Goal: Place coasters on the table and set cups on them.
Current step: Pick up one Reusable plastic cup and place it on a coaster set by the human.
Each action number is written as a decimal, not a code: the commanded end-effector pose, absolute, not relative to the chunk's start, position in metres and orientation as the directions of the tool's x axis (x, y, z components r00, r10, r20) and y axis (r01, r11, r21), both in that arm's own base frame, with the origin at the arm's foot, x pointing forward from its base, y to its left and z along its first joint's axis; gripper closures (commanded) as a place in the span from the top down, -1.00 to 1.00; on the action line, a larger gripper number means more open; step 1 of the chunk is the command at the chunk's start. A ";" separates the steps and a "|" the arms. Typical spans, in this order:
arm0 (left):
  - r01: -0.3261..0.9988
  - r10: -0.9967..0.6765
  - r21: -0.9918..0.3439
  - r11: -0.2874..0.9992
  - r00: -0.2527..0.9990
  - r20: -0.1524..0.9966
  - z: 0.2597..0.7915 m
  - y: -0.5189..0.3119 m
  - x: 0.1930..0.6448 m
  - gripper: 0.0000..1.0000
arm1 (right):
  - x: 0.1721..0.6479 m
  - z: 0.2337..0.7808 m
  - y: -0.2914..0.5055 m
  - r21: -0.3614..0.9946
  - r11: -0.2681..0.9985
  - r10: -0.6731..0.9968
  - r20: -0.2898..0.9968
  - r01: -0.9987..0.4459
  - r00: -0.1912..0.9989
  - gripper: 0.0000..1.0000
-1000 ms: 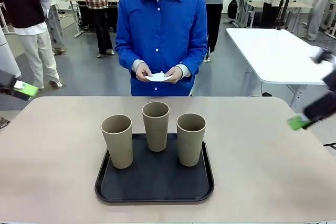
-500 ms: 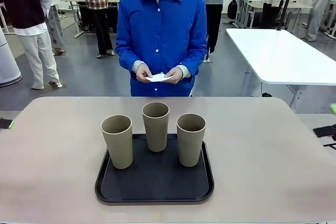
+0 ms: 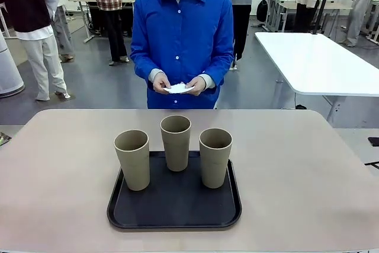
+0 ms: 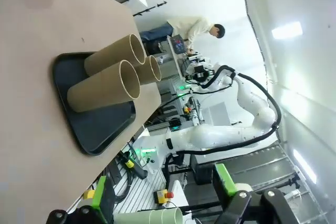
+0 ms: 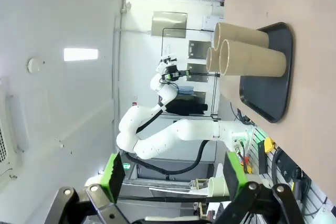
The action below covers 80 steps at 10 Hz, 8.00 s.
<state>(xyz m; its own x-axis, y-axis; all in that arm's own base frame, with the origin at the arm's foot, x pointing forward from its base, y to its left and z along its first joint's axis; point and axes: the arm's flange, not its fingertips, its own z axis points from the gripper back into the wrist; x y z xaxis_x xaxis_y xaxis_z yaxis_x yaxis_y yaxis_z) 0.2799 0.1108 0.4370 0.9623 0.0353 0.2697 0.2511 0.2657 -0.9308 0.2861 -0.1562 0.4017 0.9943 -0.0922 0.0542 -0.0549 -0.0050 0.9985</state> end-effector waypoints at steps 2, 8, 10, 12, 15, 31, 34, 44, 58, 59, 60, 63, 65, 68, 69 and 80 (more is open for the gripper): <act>0.223 0.043 -0.918 0.327 0.967 0.251 0.448 0.108 0.277 1.00 | 0.293 0.408 -0.146 0.999 0.042 -0.064 0.026 -0.023 0.998 1.00; 0.242 0.041 -0.921 0.305 0.963 0.266 0.450 0.109 0.276 1.00 | 0.293 0.402 -0.145 0.999 0.027 -0.060 0.045 -0.044 0.997 1.00; 0.242 0.041 -0.921 0.305 0.963 0.266 0.450 0.109 0.276 1.00 | 0.293 0.402 -0.145 0.999 0.027 -0.060 0.045 -0.044 0.997 1.00; 0.242 0.041 -0.921 0.305 0.963 0.266 0.450 0.109 0.276 1.00 | 0.293 0.402 -0.145 0.999 0.027 -0.060 0.045 -0.044 0.997 1.00; 0.242 0.041 -0.921 0.305 0.963 0.266 0.450 0.109 0.276 1.00 | 0.293 0.402 -0.145 0.999 0.027 -0.060 0.045 -0.044 0.997 1.00; 0.242 0.041 -0.921 0.305 0.963 0.266 0.450 0.109 0.276 1.00 | 0.293 0.402 -0.145 0.999 0.027 -0.060 0.045 -0.044 0.997 1.00; 0.242 0.041 -0.921 0.305 0.963 0.266 0.450 0.109 0.276 1.00 | 0.293 0.402 -0.145 0.999 0.027 -0.060 0.045 -0.044 0.997 1.00; 0.242 0.041 -0.921 0.305 0.963 0.266 0.450 0.109 0.276 1.00 | 0.293 0.402 -0.145 0.999 0.027 -0.060 0.045 -0.044 0.997 1.00; 0.916 -0.850 0.173 0.363 0.249 0.464 0.457 -0.058 0.327 1.00 | 0.293 0.402 -0.145 0.999 0.027 -0.060 0.045 -0.044 0.997 1.00; 0.915 -0.854 0.184 0.358 0.242 0.460 0.452 -0.058 0.331 1.00 | 0.293 0.402 -0.145 0.999 0.027 -0.060 0.045 -0.044 0.997 1.00; 0.913 -0.859 0.183 0.364 0.254 0.445 0.445 -0.058 0.337 1.00 | 0.293 0.402 -0.145 0.999 0.027 -0.060 0.045 -0.044 0.997 1.00; 0.915 -0.865 0.191 0.355 0.245 0.438 0.483 -0.062 0.356 1.00 | 0.293 0.402 -0.145 0.999 0.027 -0.060 0.045 -0.044 0.997 1.00; 0.915 -0.865 0.191 0.355 0.245 0.438 0.483 -0.062 0.356 1.00 | 0.293 0.402 -0.145 0.999 0.027 -0.060 0.045 -0.044 0.997 1.00; 0.953 -0.741 0.039 0.300 0.207 0.639 0.453 -0.041 0.381 1.00 | 0.293 0.402 -0.145 0.999 0.027 -0.060 0.045 -0.044 0.997 1.00; 0.974 -0.653 -0.035 0.224 0.177 0.736 0.450 -0.035 0.397 1.00 | 0.293 0.402 -0.145 0.999 0.027 -0.060 0.045 -0.044 0.997 1.00; 0.996 -0.354 -0.015 0.085 0.045 0.934 0.312 -0.043 0.418 1.00 | 0.293 0.402 -0.145 0.999 0.027 -0.060 0.045 -0.044 0.997 1.00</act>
<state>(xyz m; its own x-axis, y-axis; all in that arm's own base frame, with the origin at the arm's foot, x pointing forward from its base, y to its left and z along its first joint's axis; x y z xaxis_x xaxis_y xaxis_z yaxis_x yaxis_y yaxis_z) 0.4213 -0.0334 0.3196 0.0611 -0.3394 0.9387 0.9972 0.0615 -0.0427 0.2920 -0.1449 0.4016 0.9975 -0.0577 0.0403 -0.0382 0.0377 0.9986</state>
